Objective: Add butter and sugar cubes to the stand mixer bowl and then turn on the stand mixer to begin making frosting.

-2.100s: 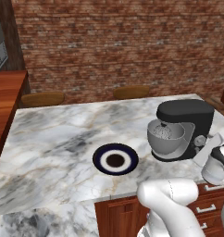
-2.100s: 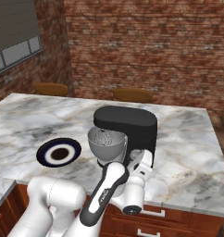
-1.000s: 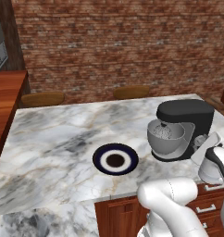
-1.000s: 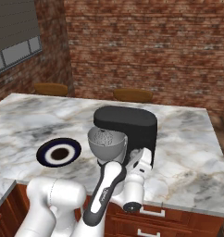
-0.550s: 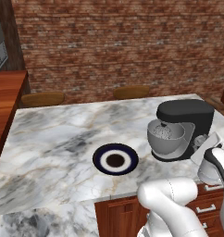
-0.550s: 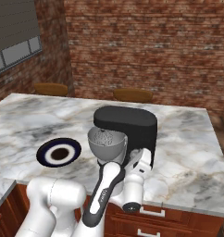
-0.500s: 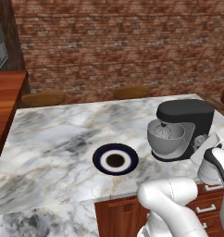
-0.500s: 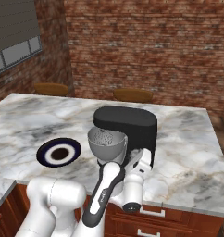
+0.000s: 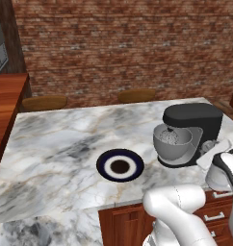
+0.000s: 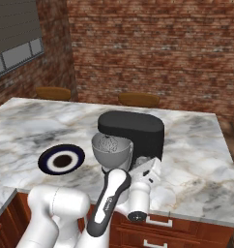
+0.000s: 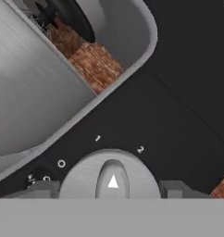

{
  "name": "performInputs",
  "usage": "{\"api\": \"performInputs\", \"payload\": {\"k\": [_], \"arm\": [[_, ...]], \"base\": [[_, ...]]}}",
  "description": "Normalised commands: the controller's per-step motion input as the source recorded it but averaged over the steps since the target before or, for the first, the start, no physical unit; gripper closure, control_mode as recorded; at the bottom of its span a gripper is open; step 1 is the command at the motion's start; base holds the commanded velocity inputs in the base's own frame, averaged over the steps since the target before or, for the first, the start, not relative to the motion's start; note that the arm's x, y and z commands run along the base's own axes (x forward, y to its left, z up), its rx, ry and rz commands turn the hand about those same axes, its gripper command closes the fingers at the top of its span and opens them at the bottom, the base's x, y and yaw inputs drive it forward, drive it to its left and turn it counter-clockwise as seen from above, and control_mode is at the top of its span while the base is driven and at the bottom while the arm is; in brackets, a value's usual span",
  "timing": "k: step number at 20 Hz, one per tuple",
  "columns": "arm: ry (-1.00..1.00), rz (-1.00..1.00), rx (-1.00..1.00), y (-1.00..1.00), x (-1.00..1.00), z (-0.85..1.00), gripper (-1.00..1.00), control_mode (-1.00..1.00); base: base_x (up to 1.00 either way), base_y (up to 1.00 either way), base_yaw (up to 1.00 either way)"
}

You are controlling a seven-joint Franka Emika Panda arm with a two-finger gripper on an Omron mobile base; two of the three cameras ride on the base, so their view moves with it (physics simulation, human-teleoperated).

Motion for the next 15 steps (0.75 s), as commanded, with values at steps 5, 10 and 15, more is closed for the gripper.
{"api": "performInputs", "payload": {"k": [5,10,15], "arm": [[0.00,0.00,0.35,-0.10,0.00,0.00,1.00,-1.00],[0.01,0.00,0.32,-0.02,0.00,0.00,1.00,-1.00],[0.03,0.00,0.29,0.00,0.00,0.00,1.00,-1.00]], "base": [[0.00,0.00,0.00],[0.00,0.00,0.00],[0.00,0.00,0.00]]}}
